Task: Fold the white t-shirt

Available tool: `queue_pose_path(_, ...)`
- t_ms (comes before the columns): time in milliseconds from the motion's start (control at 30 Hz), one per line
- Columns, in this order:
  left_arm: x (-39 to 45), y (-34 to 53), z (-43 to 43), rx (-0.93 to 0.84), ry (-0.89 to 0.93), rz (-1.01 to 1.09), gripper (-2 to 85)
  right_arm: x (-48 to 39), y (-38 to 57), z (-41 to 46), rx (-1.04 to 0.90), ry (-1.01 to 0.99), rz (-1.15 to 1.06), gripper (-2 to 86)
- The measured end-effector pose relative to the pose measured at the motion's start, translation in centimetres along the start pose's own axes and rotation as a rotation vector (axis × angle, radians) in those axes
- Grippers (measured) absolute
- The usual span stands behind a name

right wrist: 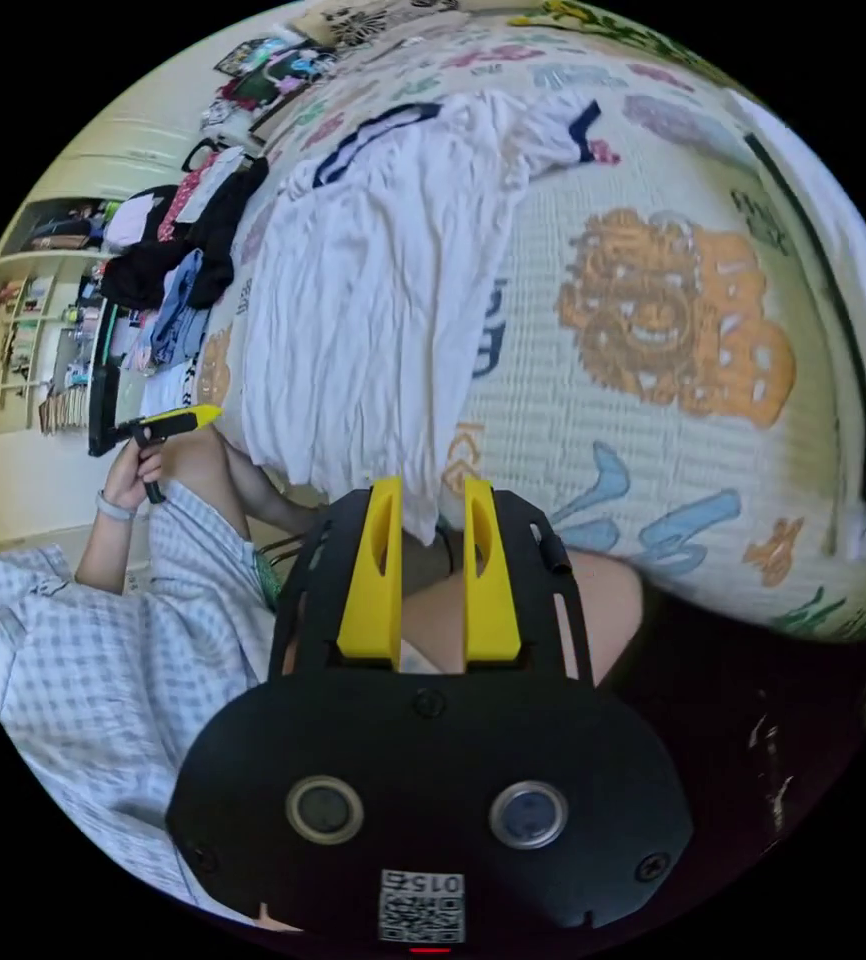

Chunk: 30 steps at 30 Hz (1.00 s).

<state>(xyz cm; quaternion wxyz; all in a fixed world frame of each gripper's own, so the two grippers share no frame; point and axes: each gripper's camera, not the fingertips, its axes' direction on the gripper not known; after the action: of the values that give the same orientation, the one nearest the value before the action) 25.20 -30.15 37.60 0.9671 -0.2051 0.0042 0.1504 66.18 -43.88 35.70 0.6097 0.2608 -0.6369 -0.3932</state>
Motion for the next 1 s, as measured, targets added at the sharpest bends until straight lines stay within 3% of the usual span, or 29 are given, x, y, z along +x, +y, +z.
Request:
queue_pose_path(100, -1.0, -0.2, 3.1, -0.073, 0.025, 0.001, 8.2, 1.8, -1.4, 2.6, -0.043, -0.124, 0.021, 8.4)
queue_pose_path(200, -1.8, -1.0, 5.4, -0.118, -0.037, 0.005, 6.4, 3.4, -3.8, 5.0, -0.137, -0.099, 0.039, 5.7)
queue_pose_path(433, -3.9, -0.2, 4.5, -0.105, -0.038, 0.021, 0.7, 7.8, -4.8, 4.6, -0.094, -0.186, 0.092, -0.1)
queue_pose_path(667, -7.5, 4.3, -1.7, -0.02, -0.093, 0.004, 0.1, 11.2, -1.4, 1.2, 0.028, -0.129, 0.125, -0.5)
queue_pose_path(1000, -8.8, 7.3, -0.2, -0.087, -0.178, 0.025, 2.9, 11.2, -3.5, 4.8, -0.097, 0.031, 0.061, -0.1)
